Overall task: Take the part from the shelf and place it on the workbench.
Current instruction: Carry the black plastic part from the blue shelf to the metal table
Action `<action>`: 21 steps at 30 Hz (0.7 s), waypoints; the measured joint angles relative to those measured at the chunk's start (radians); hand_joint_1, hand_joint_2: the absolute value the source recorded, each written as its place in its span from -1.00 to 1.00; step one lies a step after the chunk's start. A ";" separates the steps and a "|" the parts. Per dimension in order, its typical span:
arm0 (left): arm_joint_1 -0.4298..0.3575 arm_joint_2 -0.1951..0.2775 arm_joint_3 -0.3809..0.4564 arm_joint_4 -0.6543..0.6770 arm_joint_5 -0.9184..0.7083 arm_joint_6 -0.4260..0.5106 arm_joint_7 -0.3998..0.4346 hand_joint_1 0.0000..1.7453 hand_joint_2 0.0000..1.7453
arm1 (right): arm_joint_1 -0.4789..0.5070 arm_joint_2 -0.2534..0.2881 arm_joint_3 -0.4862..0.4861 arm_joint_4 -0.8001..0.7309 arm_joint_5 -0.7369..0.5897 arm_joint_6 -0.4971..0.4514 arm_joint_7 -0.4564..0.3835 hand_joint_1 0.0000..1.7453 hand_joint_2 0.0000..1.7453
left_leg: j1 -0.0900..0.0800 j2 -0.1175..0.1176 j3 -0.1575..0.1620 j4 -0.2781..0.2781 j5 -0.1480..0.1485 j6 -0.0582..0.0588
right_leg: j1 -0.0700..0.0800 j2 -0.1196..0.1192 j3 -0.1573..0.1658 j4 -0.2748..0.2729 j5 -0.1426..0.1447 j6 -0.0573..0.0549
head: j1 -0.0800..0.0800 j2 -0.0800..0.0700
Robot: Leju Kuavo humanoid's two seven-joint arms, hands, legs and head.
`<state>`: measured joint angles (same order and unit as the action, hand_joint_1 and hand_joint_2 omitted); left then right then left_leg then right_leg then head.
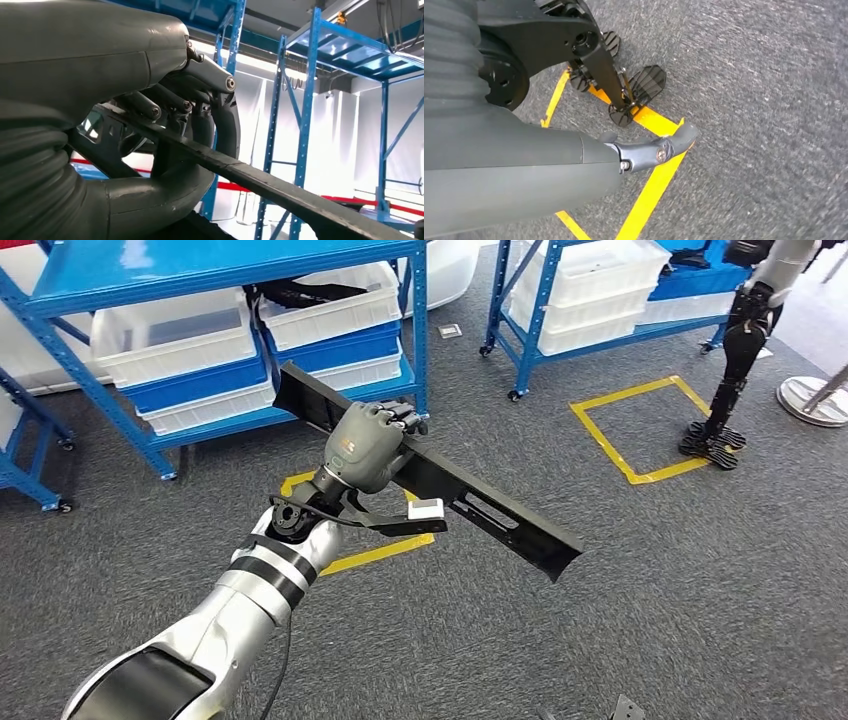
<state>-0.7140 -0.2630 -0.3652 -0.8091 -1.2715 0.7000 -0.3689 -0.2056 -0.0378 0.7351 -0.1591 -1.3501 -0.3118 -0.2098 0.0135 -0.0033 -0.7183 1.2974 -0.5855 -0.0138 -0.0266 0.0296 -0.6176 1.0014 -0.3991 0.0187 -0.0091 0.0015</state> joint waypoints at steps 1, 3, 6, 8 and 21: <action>0.008 0.000 0.012 -0.011 -0.010 0.000 -0.005 1.00 1.00 | 0.000 0.000 0.000 0.000 0.000 -0.001 0.000 -1.00 1.00 | 0.000 -0.002 -0.007 0.011 0.007 0.002 | 0.001 0.016 0.000 0.001 0.000 0.000 | 0.000 0.000; 0.018 0.000 0.032 -0.032 -0.031 0.000 -0.015 1.00 1.00 | 0.001 0.000 0.000 0.000 0.001 -0.003 0.000 -1.00 1.00 | 0.002 -0.012 0.034 -0.079 0.070 0.006 | 0.001 0.047 0.000 0.004 0.000 0.000 | 0.000 0.000; 0.021 -0.002 0.058 -0.056 -0.066 0.000 -0.031 1.00 1.00 | -0.001 -0.001 0.000 0.000 0.003 -0.006 0.001 -1.00 1.00 | 0.010 -0.080 0.111 -0.241 0.133 0.010 | 0.001 0.085 -0.011 0.013 0.001 0.008 | 0.002 0.000; 0.023 -0.004 0.069 -0.059 -0.066 0.000 -0.038 1.00 1.00 | 0.001 -0.002 0.000 0.000 0.003 -0.008 0.001 -1.00 1.00 | 0.006 -0.082 0.114 -0.258 0.135 0.016 | 0.000 0.107 -0.022 0.010 0.008 0.024 | 0.003 0.000; 0.008 -0.010 0.073 -0.019 -0.006 -0.001 -0.031 1.00 1.00 | 0.000 -0.012 -0.001 0.000 -0.006 -0.007 -0.004 -1.00 1.00 | -0.006 0.086 0.117 -0.276 0.142 0.033 | 0.006 -0.097 -0.029 0.025 -0.007 0.062 | 0.013 0.000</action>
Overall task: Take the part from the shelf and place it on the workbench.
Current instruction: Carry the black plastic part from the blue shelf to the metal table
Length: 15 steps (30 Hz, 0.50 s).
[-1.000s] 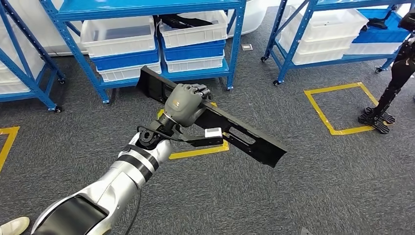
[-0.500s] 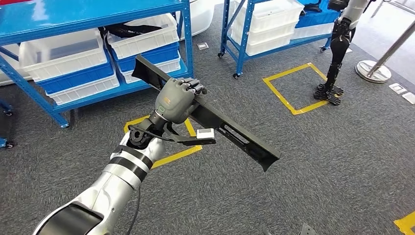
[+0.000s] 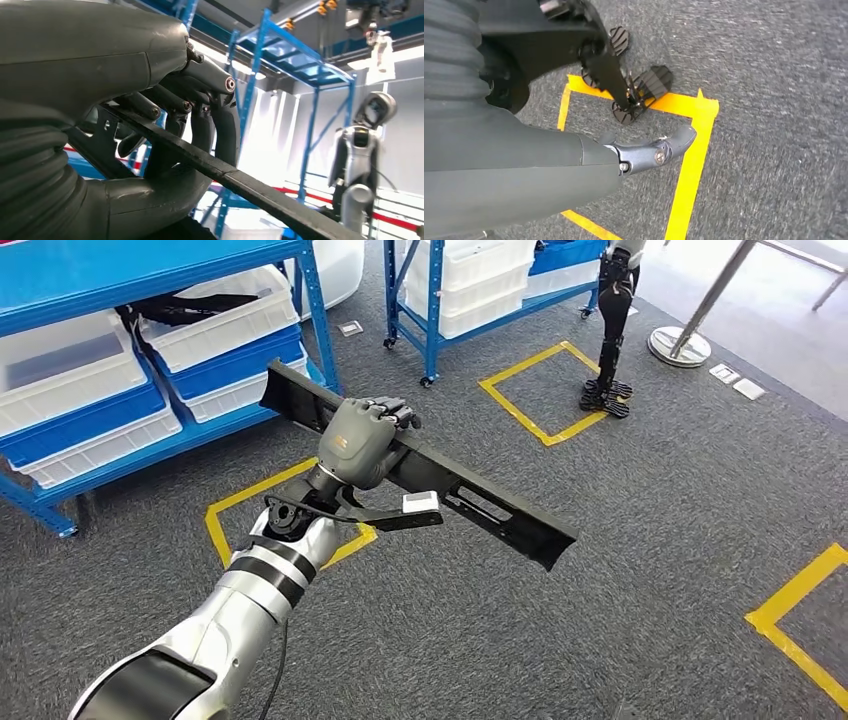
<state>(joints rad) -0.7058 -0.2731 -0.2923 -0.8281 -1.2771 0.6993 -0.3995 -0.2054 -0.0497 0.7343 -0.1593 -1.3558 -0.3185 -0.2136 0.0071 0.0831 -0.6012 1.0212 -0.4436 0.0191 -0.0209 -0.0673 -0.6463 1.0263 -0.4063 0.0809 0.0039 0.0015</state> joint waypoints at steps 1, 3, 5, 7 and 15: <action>-0.002 0.001 0.000 0.003 0.006 0.000 0.000 1.00 1.00 | -0.001 0.000 0.000 0.000 0.000 0.001 -0.001 -1.00 1.00 | -0.004 0.011 0.002 0.000 -0.002 -0.005 | 0.004 -0.008 0.011 -0.020 0.006 -0.009 | -0.001 0.000; -0.006 0.001 -0.002 0.009 0.013 0.000 0.003 1.00 1.00 | -0.001 0.000 0.000 0.000 0.000 0.001 -0.002 -1.00 1.00 | -0.004 0.032 0.008 -0.002 -0.006 -0.016 | 0.008 0.016 0.009 -0.021 0.011 -0.027 | -0.004 0.000; -0.009 0.001 -0.005 0.012 0.014 0.000 0.007 1.00 1.00 | 0.000 0.001 0.000 0.000 0.000 0.001 -0.003 -1.00 1.00 | 0.002 0.005 0.005 0.020 -0.027 -0.026 | 0.000 0.041 0.009 -0.023 0.014 -0.040 | -0.007 0.000; -0.011 0.003 -0.006 0.015 0.013 0.000 0.010 1.00 1.00 | -0.002 0.001 0.000 0.000 0.000 0.001 -0.004 -1.00 1.00 | 0.006 -0.057 -0.037 0.119 -0.088 -0.031 | -0.007 0.064 0.011 -0.025 0.016 -0.054 | -0.011 0.000; -0.006 0.012 -0.006 0.025 0.000 0.000 0.020 1.00 1.00 | -0.005 0.000 -0.003 0.000 0.000 -0.002 -0.009 -1.00 1.00 | 0.015 -0.149 -0.021 0.052 -0.012 -0.024 | -0.001 0.175 0.006 -0.013 0.016 -0.058 | -0.013 0.000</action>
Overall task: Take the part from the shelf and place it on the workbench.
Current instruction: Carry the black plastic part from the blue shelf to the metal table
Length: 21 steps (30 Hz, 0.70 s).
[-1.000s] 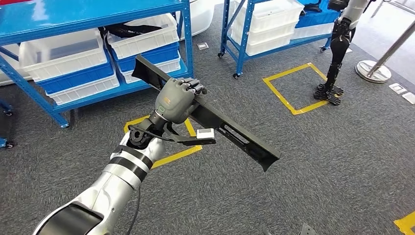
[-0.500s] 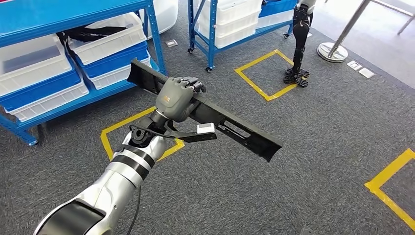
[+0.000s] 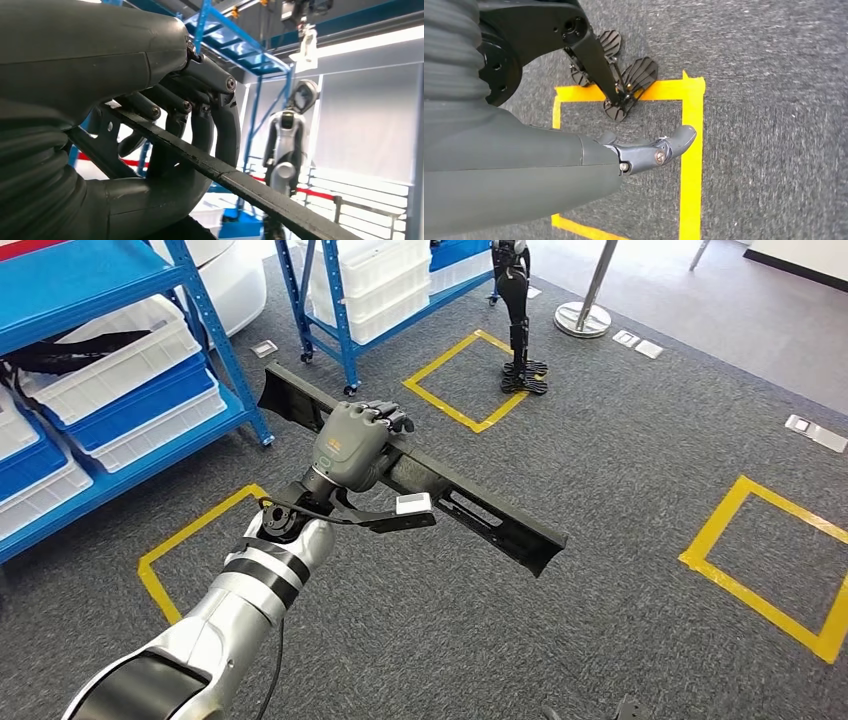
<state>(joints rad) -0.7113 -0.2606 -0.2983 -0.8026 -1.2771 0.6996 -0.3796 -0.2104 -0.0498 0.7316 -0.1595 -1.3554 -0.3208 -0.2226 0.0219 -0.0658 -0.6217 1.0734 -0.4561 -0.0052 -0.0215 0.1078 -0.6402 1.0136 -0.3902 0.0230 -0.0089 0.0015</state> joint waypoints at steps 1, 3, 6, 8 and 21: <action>-0.001 0.000 0.000 0.000 0.000 0.000 0.000 1.00 1.00 | -0.001 0.000 0.000 0.000 0.000 0.000 0.000 -1.00 1.00 | 0.000 -0.014 0.011 -0.025 0.005 0.001 | -0.001 0.010 -0.005 0.000 0.002 0.005 | 0.000 0.000; -0.004 -0.001 -0.001 0.000 -0.001 0.000 0.000 1.00 1.00 | 0.001 -0.001 -0.001 0.000 0.000 0.000 -0.001 -1.00 1.00 | -0.005 -0.005 0.013 -0.033 0.005 0.009 | -0.004 0.031 -0.013 -0.005 0.007 0.020 | 0.000 0.000; -0.014 -0.008 -0.004 0.000 -0.004 0.000 0.002 1.00 1.00 | 0.003 -0.003 -0.002 0.000 0.001 0.000 -0.001 -1.00 1.00 | -0.002 0.031 0.021 -0.049 0.016 0.030 | 0.000 -0.017 -0.045 0.037 -0.011 0.029 | 0.005 0.000; -0.018 -0.010 -0.004 0.000 -0.008 0.000 0.003 1.00 1.00 | -0.003 -0.002 -0.002 0.000 0.002 0.000 -0.001 -1.00 1.00 | -0.004 0.057 0.022 -0.054 0.018 0.038 | 0.002 -0.079 -0.109 0.159 -0.061 0.023 | 0.011 0.000; -0.022 -0.008 -0.007 0.000 -0.001 0.000 0.001 1.00 1.00 | -0.011 -0.005 -0.002 -0.001 0.008 0.000 -0.002 -1.00 1.00 | -0.010 0.147 0.021 -0.015 -0.031 -0.008 | -0.007 -0.139 -0.003 -0.010 0.002 0.016 | 0.006 0.000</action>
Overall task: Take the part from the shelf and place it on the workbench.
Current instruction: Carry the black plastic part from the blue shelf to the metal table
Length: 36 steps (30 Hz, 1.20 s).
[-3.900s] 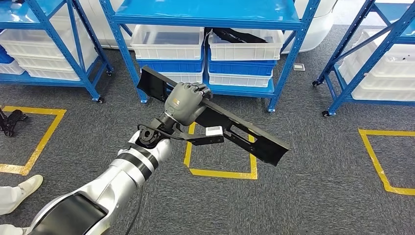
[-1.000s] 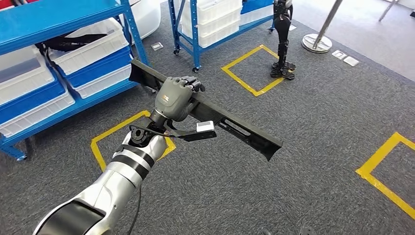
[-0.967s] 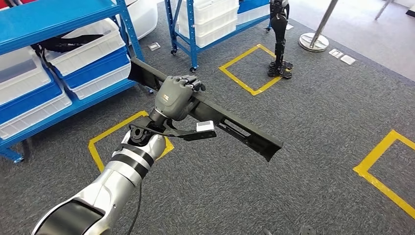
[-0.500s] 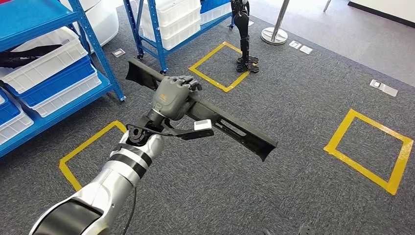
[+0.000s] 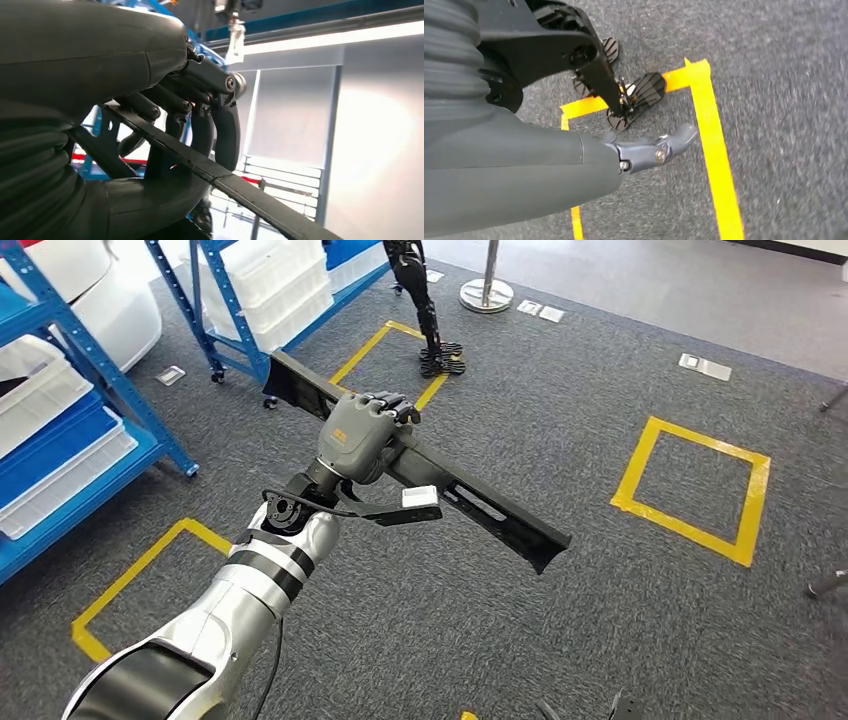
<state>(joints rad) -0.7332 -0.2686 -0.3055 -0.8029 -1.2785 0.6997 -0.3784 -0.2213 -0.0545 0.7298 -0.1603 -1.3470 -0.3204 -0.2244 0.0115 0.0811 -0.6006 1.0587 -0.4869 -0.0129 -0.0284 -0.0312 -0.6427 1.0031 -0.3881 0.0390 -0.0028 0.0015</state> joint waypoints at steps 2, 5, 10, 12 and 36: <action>0.003 0.004 0.000 0.000 0.000 0.000 0.000 1.00 1.00 | -0.001 0.000 0.000 0.000 0.000 0.000 0.000 -1.00 1.00 | 0.003 -0.059 -0.059 0.117 -0.063 -0.002 | -0.003 0.026 0.003 -0.001 0.000 -0.013 | -0.005 0.000; 0.018 0.012 0.000 0.000 0.000 0.000 0.000 1.00 1.00 | 0.003 -0.002 0.000 0.000 0.000 0.000 0.000 -1.00 1.00 | 0.002 -0.085 -0.142 0.263 -0.106 0.001 | 0.002 0.072 0.005 0.000 -0.002 -0.020 | -0.007 0.000; 0.030 0.014 0.000 0.000 0.002 0.000 -0.009 1.00 1.00 | 0.015 -0.002 0.000 0.000 0.002 0.003 0.002 -1.00 1.00 | 0.008 -0.157 -0.033 0.008 0.039 0.013 | 0.005 0.141 0.004 0.004 -0.002 -0.015 | -0.007 0.000; 0.031 0.015 -0.001 0.000 0.003 0.000 -0.012 1.00 1.00 | 0.019 -0.001 0.000 0.000 0.001 0.002 0.003 -1.00 1.00 | 0.004 -0.167 -0.016 -0.025 0.040 0.015 | 0.003 0.161 -0.004 0.002 0.002 -0.003 | -0.007 0.000; 0.023 0.004 0.001 0.001 0.004 0.000 -0.027 1.00 1.00 | 0.022 -0.004 -0.008 0.000 -0.009 0.008 -0.008 -1.00 1.00 | -0.001 -0.085 -0.130 0.249 -0.105 0.007 | 0.007 0.079 0.003 0.004 -0.004 -0.017 | -0.010 0.000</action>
<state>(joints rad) -0.7100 -0.2647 -0.3045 -0.8023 -1.2743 0.7000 -0.4056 -0.1993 -0.0589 0.7218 -0.1602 -1.3558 -0.3121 -0.2324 0.0109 -0.0042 -0.7302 1.3080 -0.5923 -0.0064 -0.0217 0.0477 -0.6395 1.0071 -0.3924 0.0223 -0.0126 0.0015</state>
